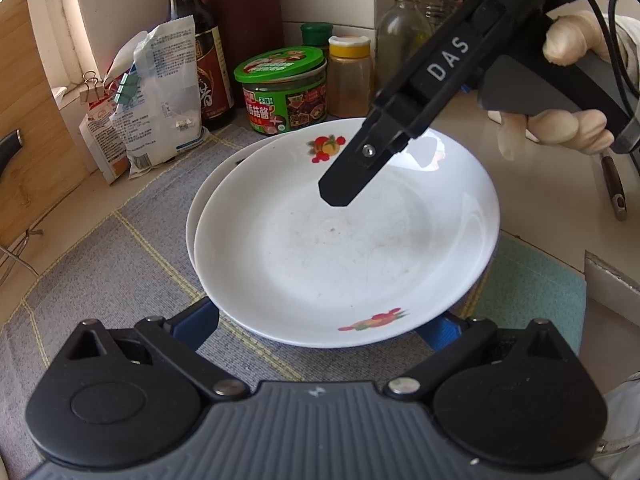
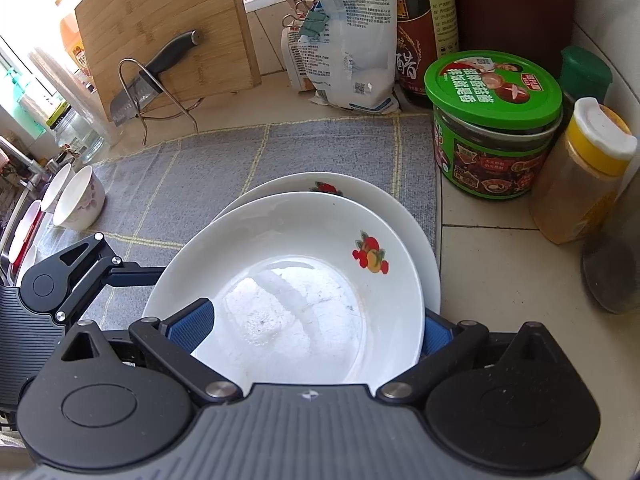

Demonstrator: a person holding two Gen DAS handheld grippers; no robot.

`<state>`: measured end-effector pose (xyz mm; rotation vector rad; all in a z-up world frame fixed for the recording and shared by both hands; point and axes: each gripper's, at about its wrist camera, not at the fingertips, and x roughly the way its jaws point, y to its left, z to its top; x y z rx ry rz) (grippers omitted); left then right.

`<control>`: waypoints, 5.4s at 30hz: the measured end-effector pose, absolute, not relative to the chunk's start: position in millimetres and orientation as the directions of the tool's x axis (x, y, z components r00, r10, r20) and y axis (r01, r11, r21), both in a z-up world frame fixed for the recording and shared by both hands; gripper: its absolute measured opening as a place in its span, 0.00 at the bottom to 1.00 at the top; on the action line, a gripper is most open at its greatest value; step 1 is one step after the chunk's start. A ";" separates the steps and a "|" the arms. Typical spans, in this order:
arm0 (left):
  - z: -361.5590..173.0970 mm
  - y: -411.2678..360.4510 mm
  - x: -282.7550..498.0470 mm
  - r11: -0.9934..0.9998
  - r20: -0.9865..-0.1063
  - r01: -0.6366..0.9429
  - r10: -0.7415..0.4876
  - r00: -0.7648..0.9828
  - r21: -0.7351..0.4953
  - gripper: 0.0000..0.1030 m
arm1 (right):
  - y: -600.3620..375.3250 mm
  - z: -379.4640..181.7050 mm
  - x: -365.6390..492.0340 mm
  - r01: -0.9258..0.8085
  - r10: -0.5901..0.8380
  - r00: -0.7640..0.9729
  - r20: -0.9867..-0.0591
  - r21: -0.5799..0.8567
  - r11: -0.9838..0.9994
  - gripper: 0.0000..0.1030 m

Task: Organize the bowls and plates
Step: 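Lower the held plate onto the plate stack with both tools, then set the plate on the stack and open both tools, then move the left tool to a plain white bowl and grip its rim, then lift the white bowl off the mat with the left tool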

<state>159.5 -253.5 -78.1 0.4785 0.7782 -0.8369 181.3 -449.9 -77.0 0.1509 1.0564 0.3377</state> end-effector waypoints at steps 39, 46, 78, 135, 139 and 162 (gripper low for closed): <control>-75.2 -249.6 158.1 0.569 -0.734 0.819 -0.523 0.433 0.077 0.99 | -437.1 -64.6 173.6 -0.135 0.195 0.447 -0.873 0.149 0.980 1.00; -74.2 -249.4 158.8 0.575 -0.733 0.814 -0.521 0.438 0.077 0.99 | -436.0 -65.5 174.9 -0.134 0.182 0.446 -0.876 0.135 0.982 1.00; -38.1 -178.9 144.5 0.874 -0.626 0.485 -0.377 0.682 0.001 0.99 | -377.1 -32.4 154.1 -0.297 0.189 0.674 -0.715 -0.028 0.954 1.00; -64.6 178.7 125.6 0.915 -0.780 0.394 -0.306 0.546 -0.084 0.93 | 23.4 -112.5 90.4 -0.776 0.496 0.503 -0.708 -0.116 0.620 0.98; -66.2 178.0 129.7 0.910 -0.784 0.402 -0.318 0.533 -0.096 0.85 | 26.2 -112.8 89.8 -0.776 0.492 0.507 -0.708 -0.126 0.617 0.89; -56.5 165.1 131.6 0.870 -0.778 0.475 -0.390 0.493 -0.134 0.69 | 23.7 -102.3 86.0 -0.761 0.474 0.519 -0.712 -0.132 0.635 0.83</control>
